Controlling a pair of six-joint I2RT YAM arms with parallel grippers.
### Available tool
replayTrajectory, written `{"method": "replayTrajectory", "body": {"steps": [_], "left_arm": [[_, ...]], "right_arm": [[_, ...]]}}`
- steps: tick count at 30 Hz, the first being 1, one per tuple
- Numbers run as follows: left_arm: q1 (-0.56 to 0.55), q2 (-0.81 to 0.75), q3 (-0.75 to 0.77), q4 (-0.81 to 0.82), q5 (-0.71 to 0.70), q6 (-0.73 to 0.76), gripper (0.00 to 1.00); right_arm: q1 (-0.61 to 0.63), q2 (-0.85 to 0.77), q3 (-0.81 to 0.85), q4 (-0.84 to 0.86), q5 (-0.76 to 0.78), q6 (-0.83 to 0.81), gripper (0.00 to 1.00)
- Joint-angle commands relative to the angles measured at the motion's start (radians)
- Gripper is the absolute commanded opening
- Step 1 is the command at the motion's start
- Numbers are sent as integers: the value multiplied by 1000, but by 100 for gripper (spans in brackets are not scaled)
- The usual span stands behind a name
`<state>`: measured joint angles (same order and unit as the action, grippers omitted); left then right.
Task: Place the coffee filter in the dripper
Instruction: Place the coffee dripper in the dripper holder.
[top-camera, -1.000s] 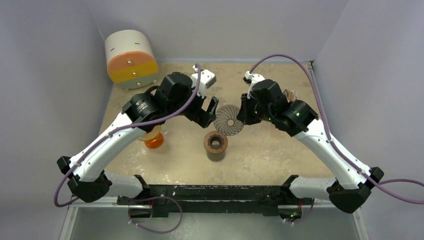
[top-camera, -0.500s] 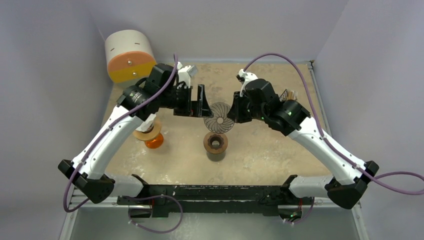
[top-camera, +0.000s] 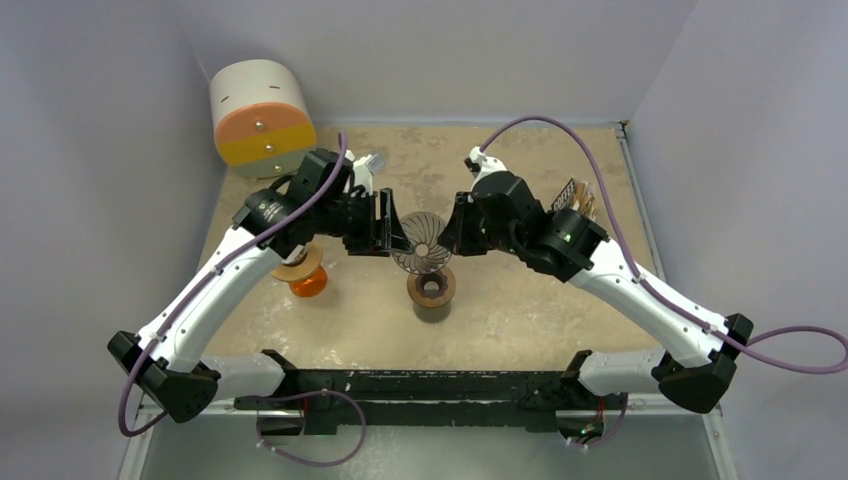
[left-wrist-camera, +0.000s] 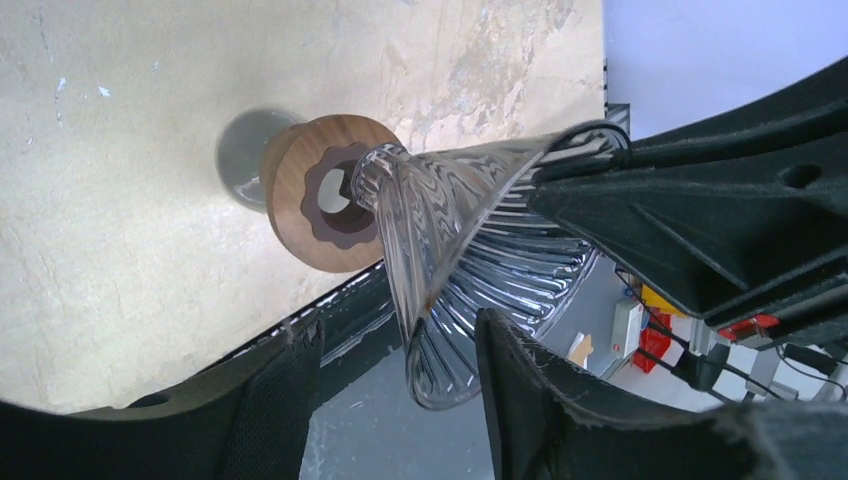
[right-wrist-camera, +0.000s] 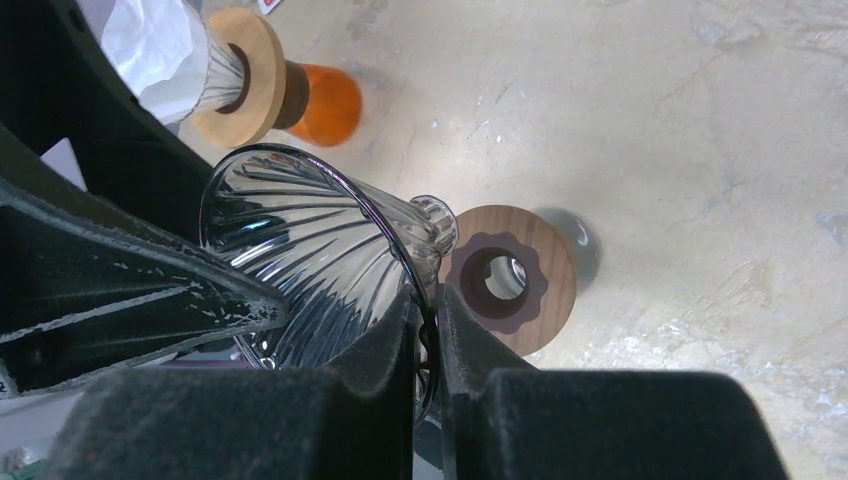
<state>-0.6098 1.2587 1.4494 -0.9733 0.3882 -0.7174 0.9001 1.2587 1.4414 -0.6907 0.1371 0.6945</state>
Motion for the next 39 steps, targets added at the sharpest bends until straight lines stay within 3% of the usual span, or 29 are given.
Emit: {"method": "replayTrajectory", "body": {"steps": [1,7,21,39], "left_arm": [[2,-48,-26,31,-20,-40,50],[-1,-62,-33,30,-21,-48,31],[-38,-42,-47,48,-51,-59,1],[-106,-1,-118,62,-37,-81,0]], "right_arm": [[22,-25,-25,50,77,93,0],[36,-32,-35,36,96,119,0],[55,-72,-86,44,91,165,0],[57,-129,-199,-19,73,227,0]]}}
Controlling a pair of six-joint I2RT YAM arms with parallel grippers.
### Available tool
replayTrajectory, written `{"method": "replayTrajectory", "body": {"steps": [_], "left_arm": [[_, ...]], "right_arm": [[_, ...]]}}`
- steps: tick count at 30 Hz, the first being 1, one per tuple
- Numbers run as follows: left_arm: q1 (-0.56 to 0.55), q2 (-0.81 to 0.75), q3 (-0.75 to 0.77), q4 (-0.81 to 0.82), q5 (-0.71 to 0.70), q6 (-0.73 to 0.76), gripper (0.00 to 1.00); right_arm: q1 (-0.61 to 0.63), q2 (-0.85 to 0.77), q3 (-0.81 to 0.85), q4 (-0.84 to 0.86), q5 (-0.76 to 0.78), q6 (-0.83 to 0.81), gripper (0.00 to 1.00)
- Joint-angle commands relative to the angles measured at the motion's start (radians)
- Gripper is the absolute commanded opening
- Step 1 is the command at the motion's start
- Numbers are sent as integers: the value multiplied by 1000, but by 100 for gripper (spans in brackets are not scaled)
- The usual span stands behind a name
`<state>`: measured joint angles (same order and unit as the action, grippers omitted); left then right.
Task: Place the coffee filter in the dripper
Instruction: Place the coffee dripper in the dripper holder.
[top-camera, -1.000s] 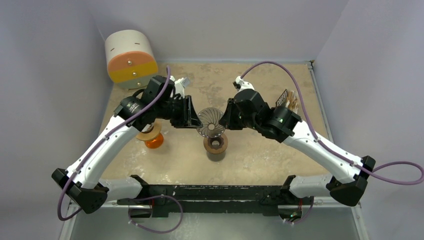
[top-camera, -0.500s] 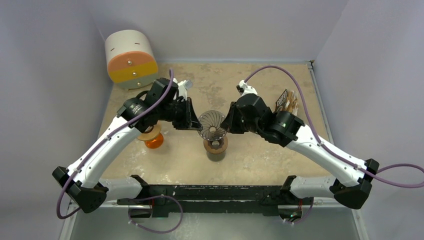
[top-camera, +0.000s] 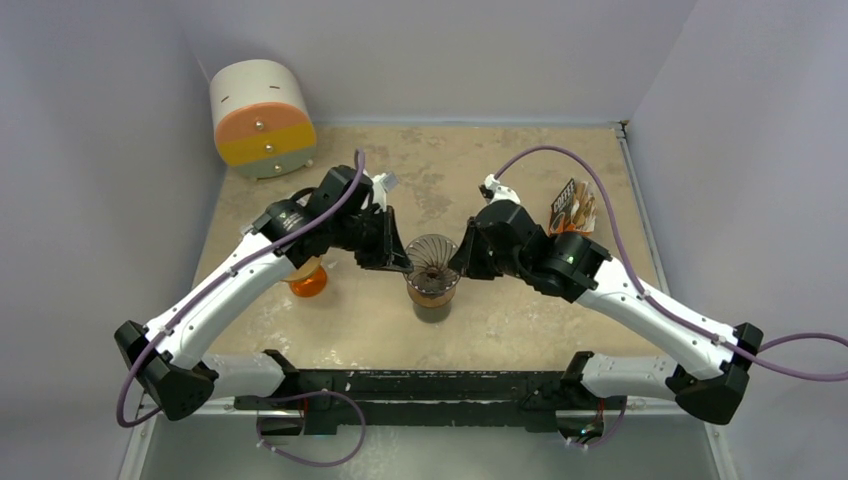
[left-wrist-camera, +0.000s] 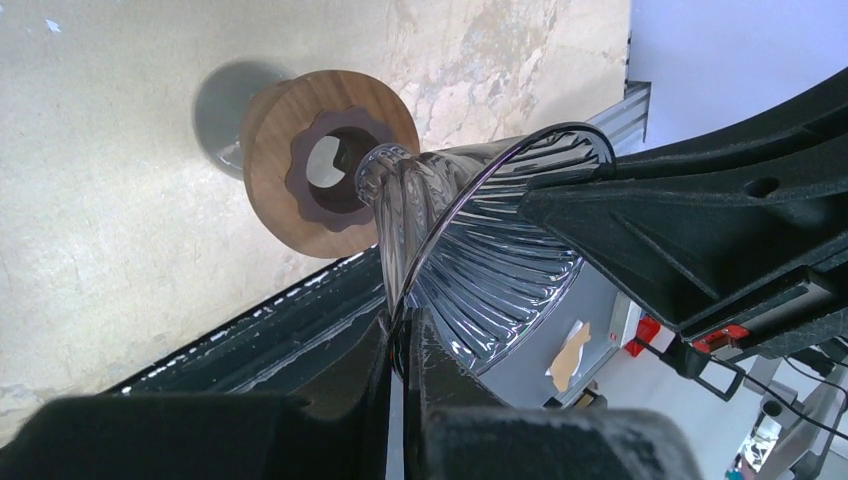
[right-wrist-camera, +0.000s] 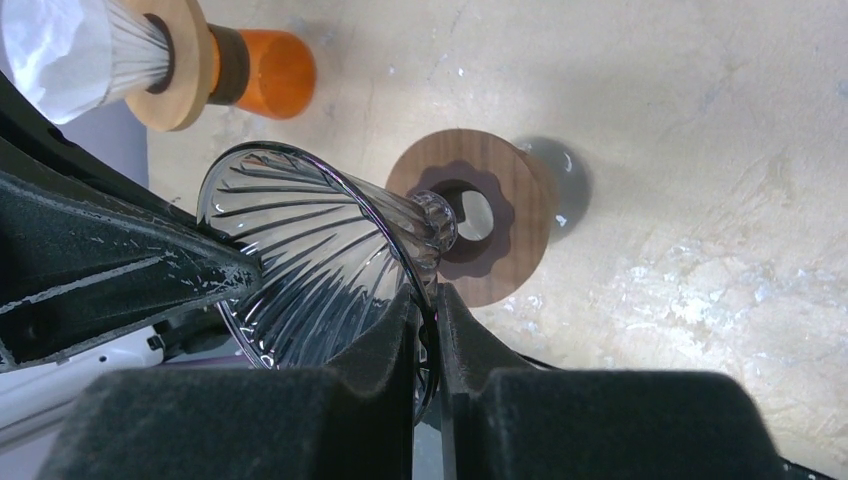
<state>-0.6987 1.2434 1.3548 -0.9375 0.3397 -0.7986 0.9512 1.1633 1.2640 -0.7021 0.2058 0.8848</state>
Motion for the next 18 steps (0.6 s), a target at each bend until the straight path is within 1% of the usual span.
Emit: {"method": "replayTrajectory", "body": {"steps": [1,10,18], "left_arm": [[-18,18,-29,28,10,1,0],[-20,41,-66,37,-5,7,0],[-19,49,-58,19,-30,26,0]], "right_arm": [[6,-36,-31,-8,4,42,0],[6,-34,-76,5,4,72,0],[6,-17,-90,0,-48,96,0]]}}
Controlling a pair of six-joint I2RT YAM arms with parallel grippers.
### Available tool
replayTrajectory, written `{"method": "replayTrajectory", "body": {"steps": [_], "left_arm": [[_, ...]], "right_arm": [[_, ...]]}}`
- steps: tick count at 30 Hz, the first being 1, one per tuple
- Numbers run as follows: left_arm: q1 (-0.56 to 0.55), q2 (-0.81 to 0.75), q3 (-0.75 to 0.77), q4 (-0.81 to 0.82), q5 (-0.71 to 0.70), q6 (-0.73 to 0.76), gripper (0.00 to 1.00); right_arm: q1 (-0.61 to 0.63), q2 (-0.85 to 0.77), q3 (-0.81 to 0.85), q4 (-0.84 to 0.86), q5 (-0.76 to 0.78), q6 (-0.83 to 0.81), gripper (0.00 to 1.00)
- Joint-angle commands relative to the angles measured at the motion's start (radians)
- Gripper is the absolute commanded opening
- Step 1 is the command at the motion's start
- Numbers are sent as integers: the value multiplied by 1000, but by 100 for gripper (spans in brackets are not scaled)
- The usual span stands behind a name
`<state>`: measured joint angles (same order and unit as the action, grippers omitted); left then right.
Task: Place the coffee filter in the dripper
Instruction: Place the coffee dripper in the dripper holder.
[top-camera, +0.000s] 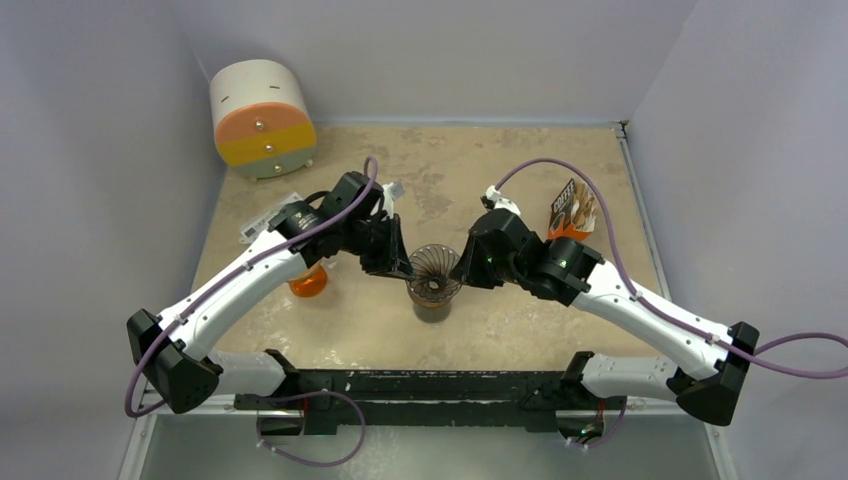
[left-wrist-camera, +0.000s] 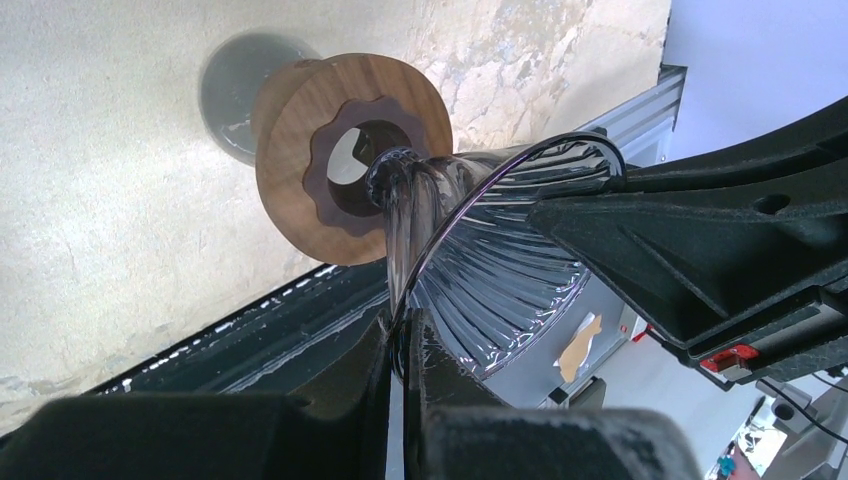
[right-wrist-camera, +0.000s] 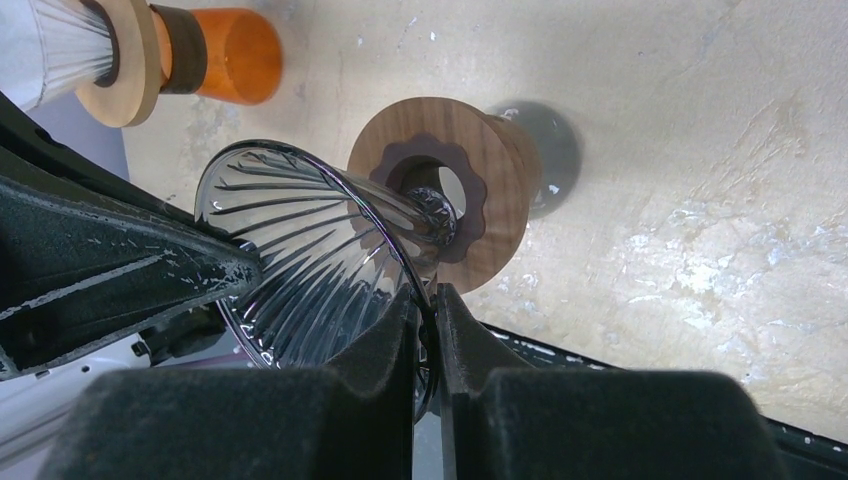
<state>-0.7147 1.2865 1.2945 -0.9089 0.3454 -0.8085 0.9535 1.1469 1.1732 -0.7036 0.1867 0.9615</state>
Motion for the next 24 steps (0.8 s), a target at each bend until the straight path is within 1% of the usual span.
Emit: {"method": "replayTrajectory", "body": {"steps": [1,24], "left_arm": [[-4,9,4,-12,-36,38,0],[-2,48,19,-39,-57,69,0]], "right_arm": [[4,2,4,1,-30,20,0],[-3,64,21,-16,-29,9,0]]}}
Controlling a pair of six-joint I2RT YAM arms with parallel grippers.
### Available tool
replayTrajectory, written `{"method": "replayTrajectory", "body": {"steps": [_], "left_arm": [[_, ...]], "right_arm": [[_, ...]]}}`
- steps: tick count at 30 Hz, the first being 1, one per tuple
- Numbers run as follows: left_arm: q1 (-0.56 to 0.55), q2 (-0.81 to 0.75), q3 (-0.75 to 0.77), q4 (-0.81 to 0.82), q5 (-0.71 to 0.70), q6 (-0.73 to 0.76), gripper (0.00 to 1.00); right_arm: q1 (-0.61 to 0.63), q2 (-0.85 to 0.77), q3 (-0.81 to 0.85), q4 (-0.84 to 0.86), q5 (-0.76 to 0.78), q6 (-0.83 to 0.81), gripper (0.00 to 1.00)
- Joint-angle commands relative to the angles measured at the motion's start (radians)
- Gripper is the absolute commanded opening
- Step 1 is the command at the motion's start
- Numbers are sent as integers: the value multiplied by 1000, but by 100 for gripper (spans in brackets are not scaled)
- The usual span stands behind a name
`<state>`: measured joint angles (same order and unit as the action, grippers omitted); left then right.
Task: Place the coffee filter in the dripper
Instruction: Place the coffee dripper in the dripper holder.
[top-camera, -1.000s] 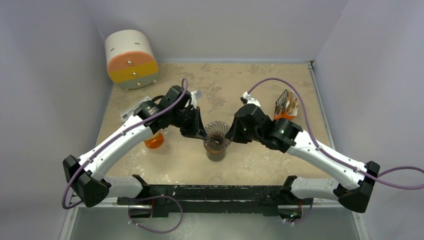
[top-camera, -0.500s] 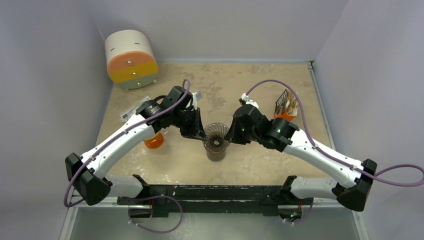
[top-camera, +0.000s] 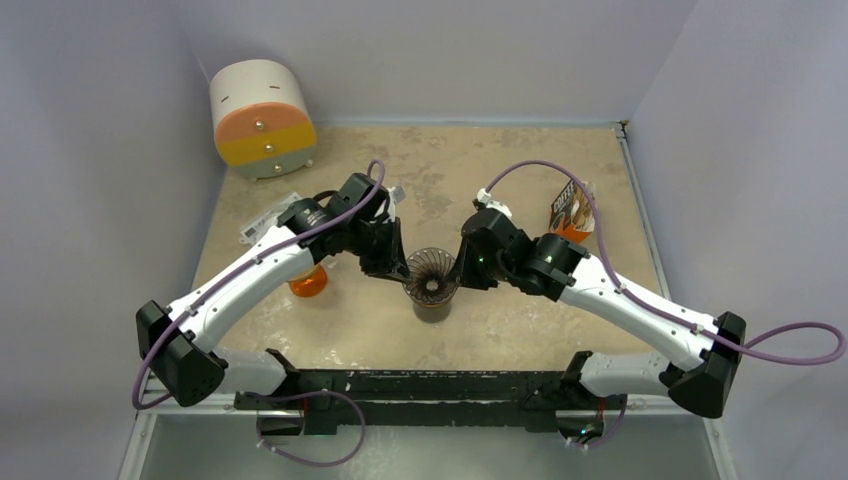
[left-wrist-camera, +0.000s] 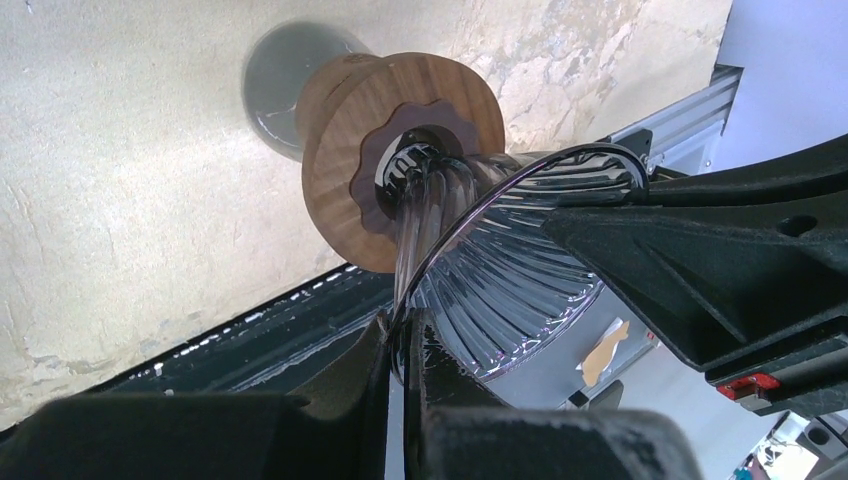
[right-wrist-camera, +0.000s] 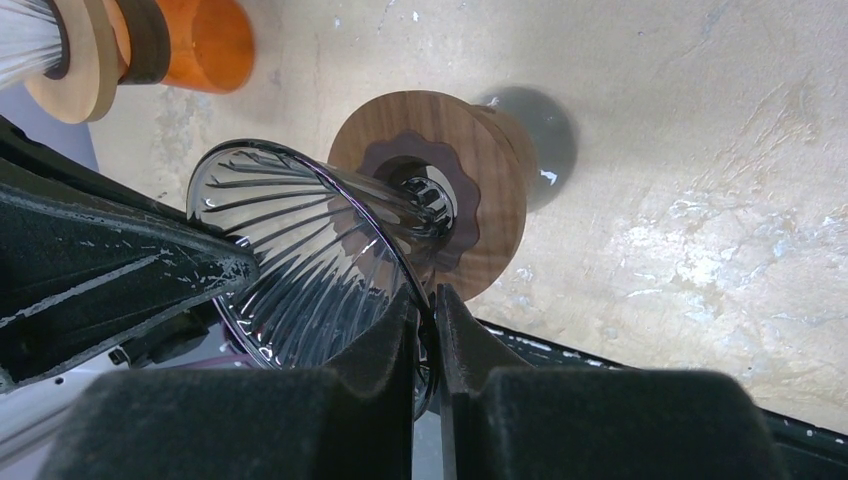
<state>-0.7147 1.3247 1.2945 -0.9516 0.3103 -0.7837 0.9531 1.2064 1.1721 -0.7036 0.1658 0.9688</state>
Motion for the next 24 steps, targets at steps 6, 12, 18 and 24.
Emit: {"method": "replayTrajectory", "body": {"steps": [6,12,18,24], "left_arm": [[-2,24,7,8,-13,49,0],[-2,41,4,11,-16,55,0],[-2,66,-2,20,-6,60,0],[-2,82,-12,24,-5,65,0]], "right_arm": [[-13,11,-16,-13,-37,16,0],[-21,15,-52,4,-62,27,0],[-31,16,-87,15,-83,29,0],[-50,24,-128,28,-129,31,0]]}}
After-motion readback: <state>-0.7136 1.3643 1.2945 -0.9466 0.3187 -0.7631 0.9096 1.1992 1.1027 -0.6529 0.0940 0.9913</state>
